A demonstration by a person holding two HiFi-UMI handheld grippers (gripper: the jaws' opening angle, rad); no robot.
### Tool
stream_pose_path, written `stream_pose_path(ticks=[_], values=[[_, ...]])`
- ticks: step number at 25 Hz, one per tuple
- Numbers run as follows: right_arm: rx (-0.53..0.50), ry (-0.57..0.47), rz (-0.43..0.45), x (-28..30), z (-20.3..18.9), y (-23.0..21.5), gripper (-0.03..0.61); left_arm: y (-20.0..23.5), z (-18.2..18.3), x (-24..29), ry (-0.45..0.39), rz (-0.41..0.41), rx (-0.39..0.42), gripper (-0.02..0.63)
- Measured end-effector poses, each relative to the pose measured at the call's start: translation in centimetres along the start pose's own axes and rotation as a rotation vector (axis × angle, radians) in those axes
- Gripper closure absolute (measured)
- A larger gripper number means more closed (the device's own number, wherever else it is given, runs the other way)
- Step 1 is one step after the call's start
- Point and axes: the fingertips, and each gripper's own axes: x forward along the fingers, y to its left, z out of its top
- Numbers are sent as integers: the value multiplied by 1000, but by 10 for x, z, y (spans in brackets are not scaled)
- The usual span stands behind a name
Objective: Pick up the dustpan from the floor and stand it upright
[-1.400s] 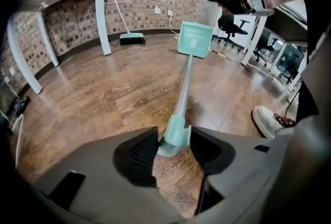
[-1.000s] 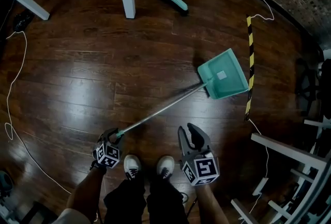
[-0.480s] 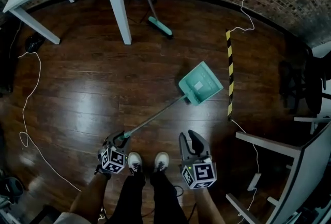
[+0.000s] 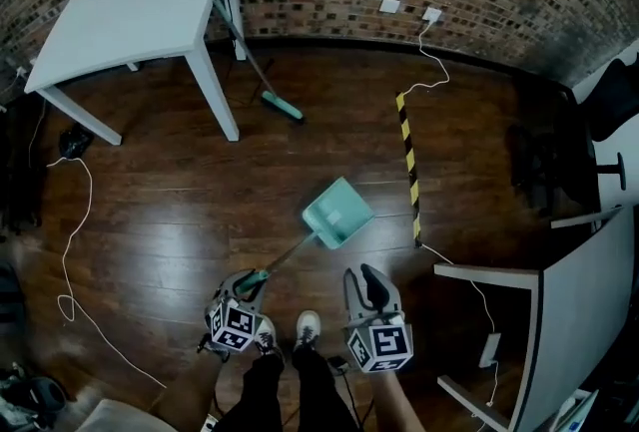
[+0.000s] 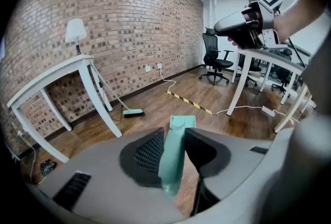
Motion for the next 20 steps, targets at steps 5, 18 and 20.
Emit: stream_pose_path(ticks=[5,18,20], values=[[3,-67,-40,-30,50,-15,457,-24,70,1,-16,-39,23,469],[22,-73,-112,-88,66,-58,457,-26,159,-4,-175,31,-34,491],[21,-66,-110,-93,66,-58,459,-18,172,-22,-220,51,-41,492]])
